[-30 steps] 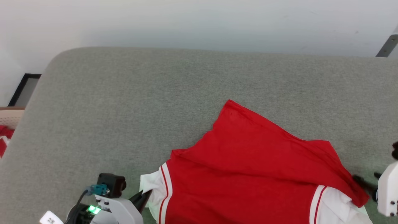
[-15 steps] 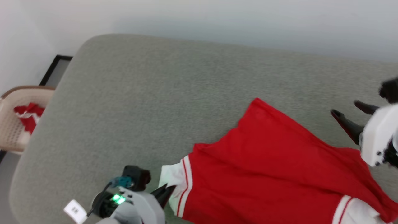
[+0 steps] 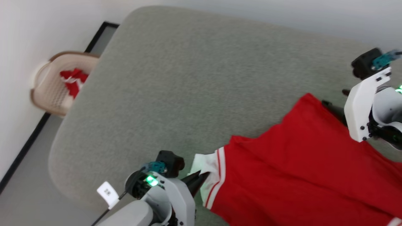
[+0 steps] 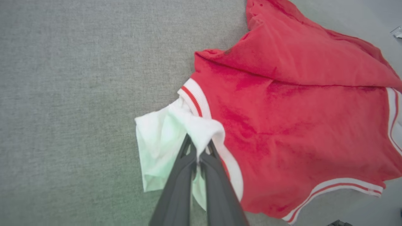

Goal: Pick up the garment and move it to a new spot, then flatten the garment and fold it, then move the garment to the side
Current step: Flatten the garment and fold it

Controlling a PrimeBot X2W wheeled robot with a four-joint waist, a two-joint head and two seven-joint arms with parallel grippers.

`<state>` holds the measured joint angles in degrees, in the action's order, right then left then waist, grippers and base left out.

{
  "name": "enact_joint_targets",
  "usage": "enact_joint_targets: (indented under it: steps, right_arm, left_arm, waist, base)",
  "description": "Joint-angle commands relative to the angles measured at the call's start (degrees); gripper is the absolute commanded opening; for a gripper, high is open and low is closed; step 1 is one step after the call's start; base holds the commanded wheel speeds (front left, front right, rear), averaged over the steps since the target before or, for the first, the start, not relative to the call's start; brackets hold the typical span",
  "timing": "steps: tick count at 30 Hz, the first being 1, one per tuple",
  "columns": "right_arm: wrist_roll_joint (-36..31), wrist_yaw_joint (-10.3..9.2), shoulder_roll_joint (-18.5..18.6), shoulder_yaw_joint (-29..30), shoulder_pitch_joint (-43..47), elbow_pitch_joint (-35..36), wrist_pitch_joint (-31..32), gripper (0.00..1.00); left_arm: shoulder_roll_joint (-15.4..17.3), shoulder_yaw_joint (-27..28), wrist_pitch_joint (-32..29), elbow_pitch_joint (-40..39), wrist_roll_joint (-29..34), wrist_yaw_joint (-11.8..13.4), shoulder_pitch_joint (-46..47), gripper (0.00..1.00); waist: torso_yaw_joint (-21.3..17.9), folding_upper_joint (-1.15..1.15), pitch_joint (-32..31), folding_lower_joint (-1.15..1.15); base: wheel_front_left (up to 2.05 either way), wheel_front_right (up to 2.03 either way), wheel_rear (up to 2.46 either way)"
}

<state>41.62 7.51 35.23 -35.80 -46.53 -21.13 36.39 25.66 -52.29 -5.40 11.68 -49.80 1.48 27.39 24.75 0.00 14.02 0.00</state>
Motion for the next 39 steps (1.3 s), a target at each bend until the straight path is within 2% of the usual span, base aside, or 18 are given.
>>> enact_joint_targets:
  steps: [1, 9, 16, 17, 18, 19, 25, 29, 32, 39]
  right_arm:
    - [0.6, -0.05, 0.4, -1.5, -1.3, -0.9, 0.2, 1.00]
    - [4.4, -0.05, 1.6, -12.0, -7.0, -9.8, 0.5, 1.00]
    - [8.8, -0.05, -0.1, -16.8, -8.6, -19.0, 3.3, 1.00]
    - [9.3, -0.06, -0.4, -17.6, -8.6, -20.2, 4.3, 0.48]
    - [9.9, -0.06, -0.7, -18.2, -8.6, -21.1, 4.9, 0.03]
    - [10.3, -0.06, -1.0, -18.8, -8.6, -21.9, 5.7, 0.00]
    - [12.1, -0.01, -1.6, -20.5, -11.1, -23.2, 4.4, 0.00]
    - [13.3, -0.01, -1.5, -21.1, -13.7, -22.4, 2.4, 0.00]
    - [14.0, -0.02, -1.9, -21.3, -15.8, -21.6, 0.3, 0.00]
    - [16.9, -0.02, -1.0, -23.0, -19.0, -18.8, -4.1, 0.00]
  left_arm:
    - [-0.5, -0.2, 0.4, 0.5, 0.4, -0.5, 0.8, 0.00]
    - [-3.3, -1.0, 1.9, 4.7, 0.0, -2.9, 2.2, 0.00]
    - [-4.6, -1.3, 2.6, 7.4, -0.2, -4.2, 3.3, 0.00]
    - [-4.6, -1.3, 2.7, 7.6, -0.2, -4.4, 3.4, 0.00]
    - [-4.7, -1.3, 2.8, 7.9, -0.2, -4.5, 3.6, 0.00]
    - [-4.8, -1.3, 2.8, 8.2, -0.3, -4.5, 3.7, 0.00]
    - [-4.5, -1.5, 2.7, 9.7, -0.5, -4.9, 3.9, 0.00]
    - [-3.1, -1.2, 1.3, 9.4, -1.0, -5.1, 4.6, 0.00]
    - [-1.1, -1.2, -1.5, 7.6, -1.8, -5.7, 5.8, 0.00]
    - [5.8, -0.9, -11.4, 0.8, -1.2, -6.6, 13.6, 0.00]
  waist:
    - [3.1, 0.00, 2.5, 0.00]
    - [6.1, 0.00, 3.8, 0.00]
    - [7.1, 0.00, 4.6, 0.00]
    - [7.2, 0.00, 4.7, 0.00]
    - [7.2, 0.00, 4.7, 0.00]
    - [7.2, 0.00, 4.8, 0.00]
    - [6.4, 0.00, 4.0, 0.00]
    - [4.7, 0.00, 2.7, 0.00]
    - [3.0, 0.00, 1.3, 0.00]
    - [-1.0, 0.00, -3.5, 0.00]
  base:
    - [0.00, 0.00, 0.00]
    - [0.00, 0.00, 0.00]
    - [0.00, 0.00, 0.00]
    - [0.00, 0.00, 0.00]
    - [0.00, 0.00, 0.00]
    - [0.00, 0.00, 0.00]
    - [0.00, 0.00, 0.00]
    - [0.00, 0.00, 0.00]
    - [0.00, 0.00, 0.00]
    - [0.00, 0.00, 0.00]
